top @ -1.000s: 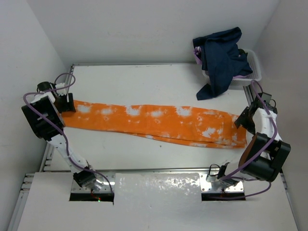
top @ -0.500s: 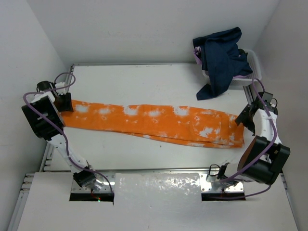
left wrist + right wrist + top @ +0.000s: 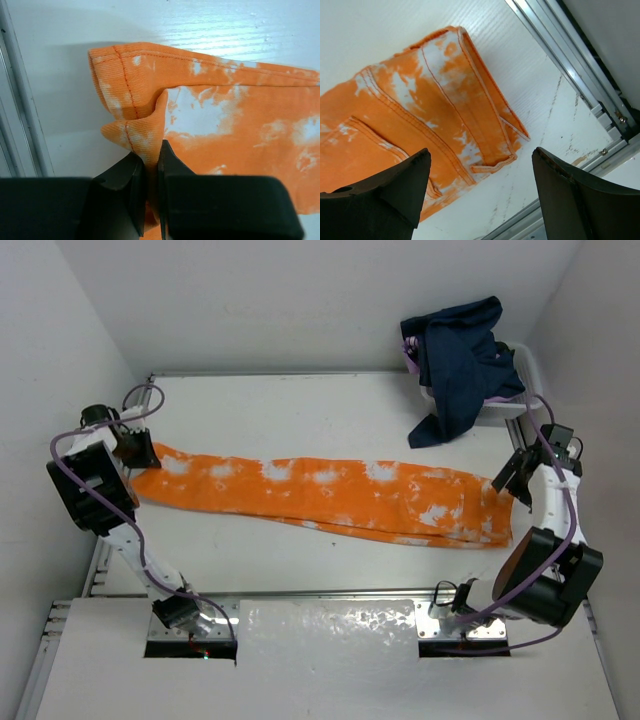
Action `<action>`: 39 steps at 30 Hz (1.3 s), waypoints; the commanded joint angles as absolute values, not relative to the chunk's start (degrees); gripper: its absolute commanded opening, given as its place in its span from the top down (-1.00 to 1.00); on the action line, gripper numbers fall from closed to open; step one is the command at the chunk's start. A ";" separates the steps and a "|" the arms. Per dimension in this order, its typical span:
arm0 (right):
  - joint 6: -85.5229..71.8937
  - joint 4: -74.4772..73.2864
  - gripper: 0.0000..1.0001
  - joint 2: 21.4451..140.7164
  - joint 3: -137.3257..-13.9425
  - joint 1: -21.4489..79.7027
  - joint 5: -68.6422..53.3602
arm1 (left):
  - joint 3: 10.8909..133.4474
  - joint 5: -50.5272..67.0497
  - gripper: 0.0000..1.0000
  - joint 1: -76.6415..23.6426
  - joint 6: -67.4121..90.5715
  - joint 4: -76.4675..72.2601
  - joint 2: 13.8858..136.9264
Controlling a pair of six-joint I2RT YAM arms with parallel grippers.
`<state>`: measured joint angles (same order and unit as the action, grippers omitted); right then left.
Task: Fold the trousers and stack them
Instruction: Fold the trousers
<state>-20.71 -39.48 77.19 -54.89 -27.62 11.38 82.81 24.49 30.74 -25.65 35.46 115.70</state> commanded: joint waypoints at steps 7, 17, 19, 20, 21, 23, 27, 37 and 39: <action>-19.16 -39.11 -0.57 73.83 -60.82 -26.02 8.61 | 86.65 27.41 1.00 29.10 -25.66 38.74 106.62; -21.27 -36.74 -0.61 71.46 -60.38 -20.22 6.95 | 97.21 38.67 1.00 18.47 -25.84 49.66 99.06; -21.53 -36.13 -0.61 70.93 -59.51 -19.60 5.81 | 96.60 38.67 1.00 14.34 -24.61 50.10 98.09; -21.71 -35.25 -0.61 70.67 -59.15 -19.34 5.37 | 95.55 38.50 1.00 13.02 -24.26 50.01 96.87; -21.71 -34.90 -0.62 70.49 -58.54 -18.55 5.19 | 94.93 38.41 1.00 10.05 -23.21 49.75 96.33; -21.80 -34.10 -0.62 70.14 -57.84 -17.76 4.57 | 93.61 37.62 1.00 6.61 -21.80 49.04 95.45; -22.32 -33.66 -0.63 69.70 -56.17 -15.83 3.08 | 92.90 35.07 1.00 -5.93 -17.07 45.28 95.53; -21.62 -34.98 -0.65 67.15 -53.53 -14.41 0.35 | 99.23 31.03 1.00 -27.15 -12.83 43.16 104.23; -21.45 -35.07 -0.65 66.80 -53.17 -14.50 -0.26 | 98.88 29.98 1.00 -30.05 -12.83 43.15 105.90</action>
